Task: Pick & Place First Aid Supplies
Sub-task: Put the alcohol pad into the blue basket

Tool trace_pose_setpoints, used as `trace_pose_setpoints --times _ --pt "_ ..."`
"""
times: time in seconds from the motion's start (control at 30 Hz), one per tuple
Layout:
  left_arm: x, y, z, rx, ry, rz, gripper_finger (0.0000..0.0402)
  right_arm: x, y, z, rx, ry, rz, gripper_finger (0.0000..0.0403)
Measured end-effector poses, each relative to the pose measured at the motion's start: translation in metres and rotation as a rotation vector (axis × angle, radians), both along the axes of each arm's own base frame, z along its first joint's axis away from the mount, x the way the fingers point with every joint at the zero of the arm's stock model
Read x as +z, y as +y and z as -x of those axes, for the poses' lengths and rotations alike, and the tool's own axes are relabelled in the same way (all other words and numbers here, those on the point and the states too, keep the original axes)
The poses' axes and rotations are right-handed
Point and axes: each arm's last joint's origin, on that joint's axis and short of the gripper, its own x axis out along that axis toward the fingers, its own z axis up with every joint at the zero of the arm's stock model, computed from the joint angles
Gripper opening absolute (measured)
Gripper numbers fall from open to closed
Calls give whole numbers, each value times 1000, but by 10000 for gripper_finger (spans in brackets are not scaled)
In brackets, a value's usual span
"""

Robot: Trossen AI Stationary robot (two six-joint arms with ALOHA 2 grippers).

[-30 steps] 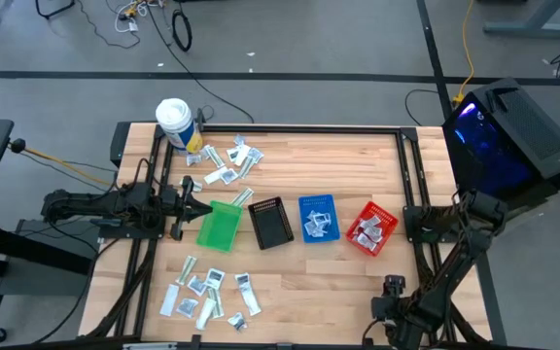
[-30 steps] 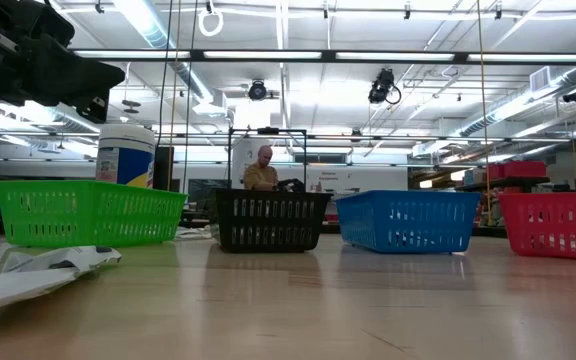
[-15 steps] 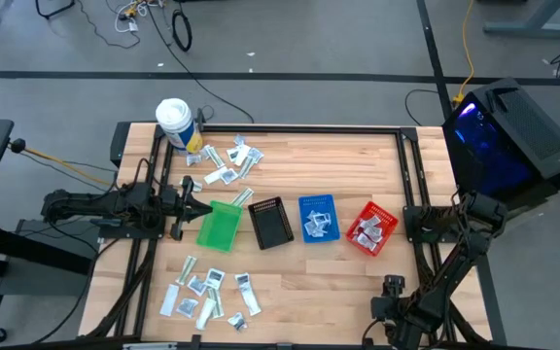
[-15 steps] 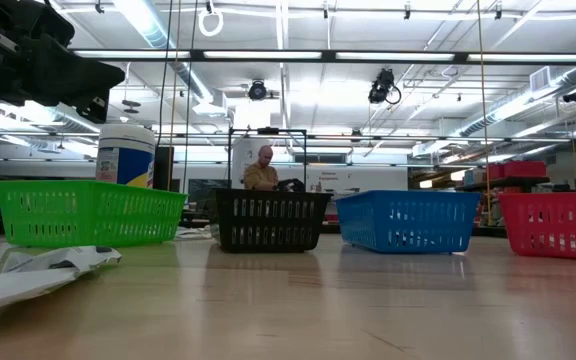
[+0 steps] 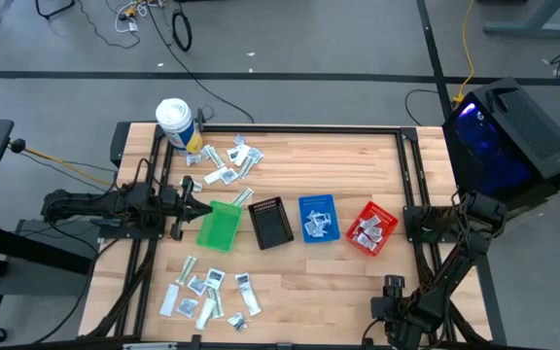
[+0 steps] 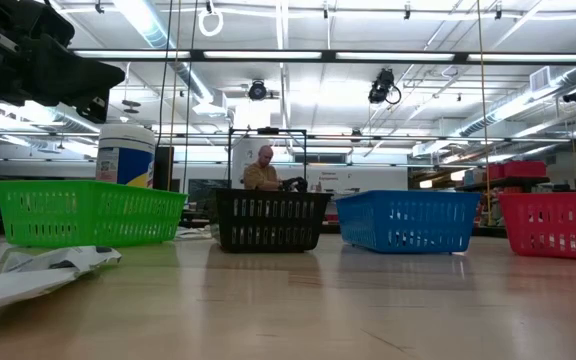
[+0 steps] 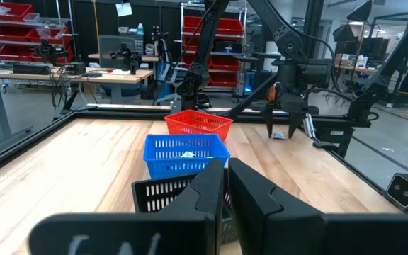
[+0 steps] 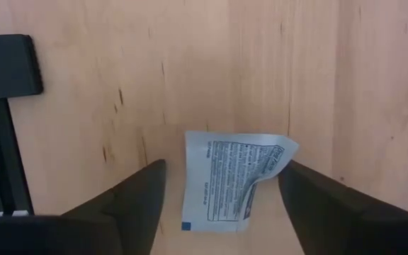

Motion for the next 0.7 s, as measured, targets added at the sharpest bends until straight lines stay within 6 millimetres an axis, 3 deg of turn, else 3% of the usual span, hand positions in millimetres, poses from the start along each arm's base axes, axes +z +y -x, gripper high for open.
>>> trace_pose_setpoints --times 0.33,0.7 --pt "0 0 0 0 0 0 32 0 0 0 0 0 0 214" --pt "0 0 0 0 0 0 32 0 0 0 4 0 -1 205"
